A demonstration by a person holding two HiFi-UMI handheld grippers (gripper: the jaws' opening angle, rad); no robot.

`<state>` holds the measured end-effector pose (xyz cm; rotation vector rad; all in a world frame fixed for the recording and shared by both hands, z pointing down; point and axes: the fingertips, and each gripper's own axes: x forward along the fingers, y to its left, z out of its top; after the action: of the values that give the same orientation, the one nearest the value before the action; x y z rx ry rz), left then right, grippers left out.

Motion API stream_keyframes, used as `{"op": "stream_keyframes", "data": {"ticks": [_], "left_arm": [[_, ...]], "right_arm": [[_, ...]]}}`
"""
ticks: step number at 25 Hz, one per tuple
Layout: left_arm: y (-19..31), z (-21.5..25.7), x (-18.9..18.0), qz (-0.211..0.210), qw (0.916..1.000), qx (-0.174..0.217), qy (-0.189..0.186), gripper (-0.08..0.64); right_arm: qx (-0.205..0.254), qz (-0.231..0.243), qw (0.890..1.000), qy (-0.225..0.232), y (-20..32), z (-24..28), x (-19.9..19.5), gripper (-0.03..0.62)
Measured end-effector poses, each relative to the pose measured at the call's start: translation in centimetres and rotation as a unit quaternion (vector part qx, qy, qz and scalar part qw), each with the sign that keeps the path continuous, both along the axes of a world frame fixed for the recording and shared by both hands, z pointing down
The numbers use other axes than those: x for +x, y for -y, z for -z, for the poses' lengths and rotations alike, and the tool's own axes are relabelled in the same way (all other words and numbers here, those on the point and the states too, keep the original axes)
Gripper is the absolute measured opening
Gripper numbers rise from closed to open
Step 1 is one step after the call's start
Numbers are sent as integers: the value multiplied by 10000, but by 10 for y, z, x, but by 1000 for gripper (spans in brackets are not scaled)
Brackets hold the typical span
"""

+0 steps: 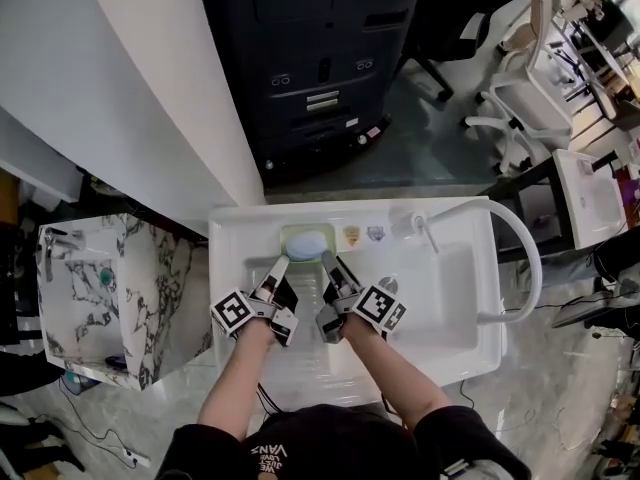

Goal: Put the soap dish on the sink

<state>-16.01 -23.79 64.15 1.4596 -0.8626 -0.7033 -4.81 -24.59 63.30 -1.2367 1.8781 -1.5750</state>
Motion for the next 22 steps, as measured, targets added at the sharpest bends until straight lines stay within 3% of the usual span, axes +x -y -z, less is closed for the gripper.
{"op": "stream_keyframes", "data": {"ticks": [7, 11, 18, 20, 22], "left_arm": [[-1, 2, -3, 222, 9997, -23, -47, 178], [-3, 2, -9, 286, 9995, -76, 144, 178], [-17, -2, -5, -130, 9912, 146, 1308, 177], [-19, 0, -1, -310, 9844, 291, 1706, 176], [-21, 2, 1, -471, 9730, 428, 2218, 176]], "right_arm": [[218, 152, 9985, -479, -7, 6, 12, 156], [346, 489, 9916, -1145, -17, 1, 16, 156], [742, 1187, 9590, -2466, -31, 1, 7, 152], [806, 1229, 9538, -2619, -31, 1, 6, 147], [860, 1240, 9505, -2716, -31, 2, 6, 87]]}}
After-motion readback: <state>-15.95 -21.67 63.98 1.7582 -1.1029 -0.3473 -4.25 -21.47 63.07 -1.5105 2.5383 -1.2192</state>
